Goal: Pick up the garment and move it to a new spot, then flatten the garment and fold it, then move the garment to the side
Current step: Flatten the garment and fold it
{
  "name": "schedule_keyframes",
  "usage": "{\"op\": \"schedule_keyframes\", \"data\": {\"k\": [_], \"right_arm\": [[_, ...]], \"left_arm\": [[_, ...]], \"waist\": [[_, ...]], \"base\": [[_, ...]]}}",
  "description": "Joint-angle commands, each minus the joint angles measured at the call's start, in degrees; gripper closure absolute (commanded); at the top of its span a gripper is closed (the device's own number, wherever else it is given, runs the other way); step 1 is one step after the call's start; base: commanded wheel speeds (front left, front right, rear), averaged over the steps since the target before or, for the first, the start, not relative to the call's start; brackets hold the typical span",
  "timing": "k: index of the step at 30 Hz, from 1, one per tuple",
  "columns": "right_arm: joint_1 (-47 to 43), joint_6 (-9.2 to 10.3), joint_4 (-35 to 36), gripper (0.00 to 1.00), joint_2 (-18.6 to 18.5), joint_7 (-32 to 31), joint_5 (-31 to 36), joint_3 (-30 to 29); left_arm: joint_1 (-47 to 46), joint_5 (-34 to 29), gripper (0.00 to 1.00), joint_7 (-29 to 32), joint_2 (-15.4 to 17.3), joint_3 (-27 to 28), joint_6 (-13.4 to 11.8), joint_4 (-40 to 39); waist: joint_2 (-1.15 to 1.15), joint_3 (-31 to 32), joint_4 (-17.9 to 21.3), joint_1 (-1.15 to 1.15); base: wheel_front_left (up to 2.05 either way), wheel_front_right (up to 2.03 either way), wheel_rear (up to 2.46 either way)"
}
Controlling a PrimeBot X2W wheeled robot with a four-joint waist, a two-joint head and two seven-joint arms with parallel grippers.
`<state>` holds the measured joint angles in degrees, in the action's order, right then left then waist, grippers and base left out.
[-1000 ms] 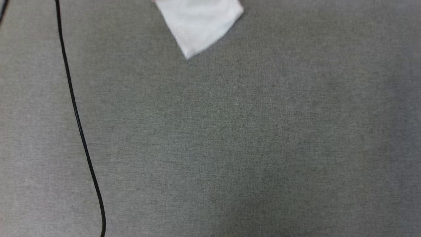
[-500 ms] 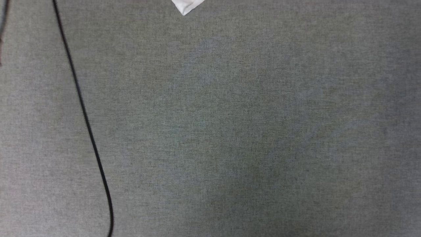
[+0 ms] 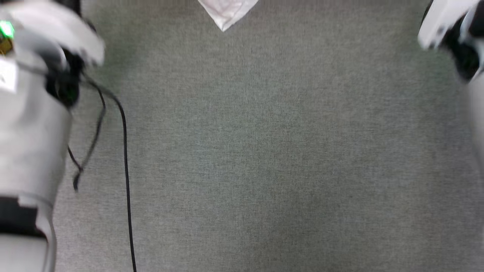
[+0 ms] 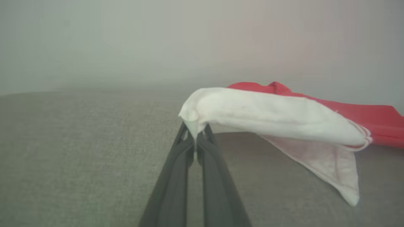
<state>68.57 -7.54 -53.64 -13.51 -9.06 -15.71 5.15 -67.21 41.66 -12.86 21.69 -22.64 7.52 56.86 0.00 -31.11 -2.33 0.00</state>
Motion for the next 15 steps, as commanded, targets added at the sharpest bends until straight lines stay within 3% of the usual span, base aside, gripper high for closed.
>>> {"op": "schedule_keyframes", "data": {"k": [1,10,15], "right_arm": [[-2.92,0.11,0.34,1.0,-0.91,0.57,-1.0,0.67],[-23.06,0.13,7.11,1.0,-4.7,1.67,-8.48,4.84],[-34.45,0.19,13.79,1.0,-7.44,0.16,-10.72,3.73]], "left_arm": [[3.09,0.94,1.0,-0.6,1.13,-0.29,-0.09,-0.81],[26.52,6.34,1.0,-2.05,3.2,-0.98,-0.34,-8.75],[38.41,7.16,1.0,-2.21,2.96,-0.5,-3.76,-14.24]], "waist": [[0.0,3.37,0.09,0.0],[0.0,14.59,-0.68,0.0],[0.0,20.13,-1.53,0.0]], "base": [[0.0,0.0,0.0],[0.0,0.0,0.0],[0.0,0.0,0.0]]}}
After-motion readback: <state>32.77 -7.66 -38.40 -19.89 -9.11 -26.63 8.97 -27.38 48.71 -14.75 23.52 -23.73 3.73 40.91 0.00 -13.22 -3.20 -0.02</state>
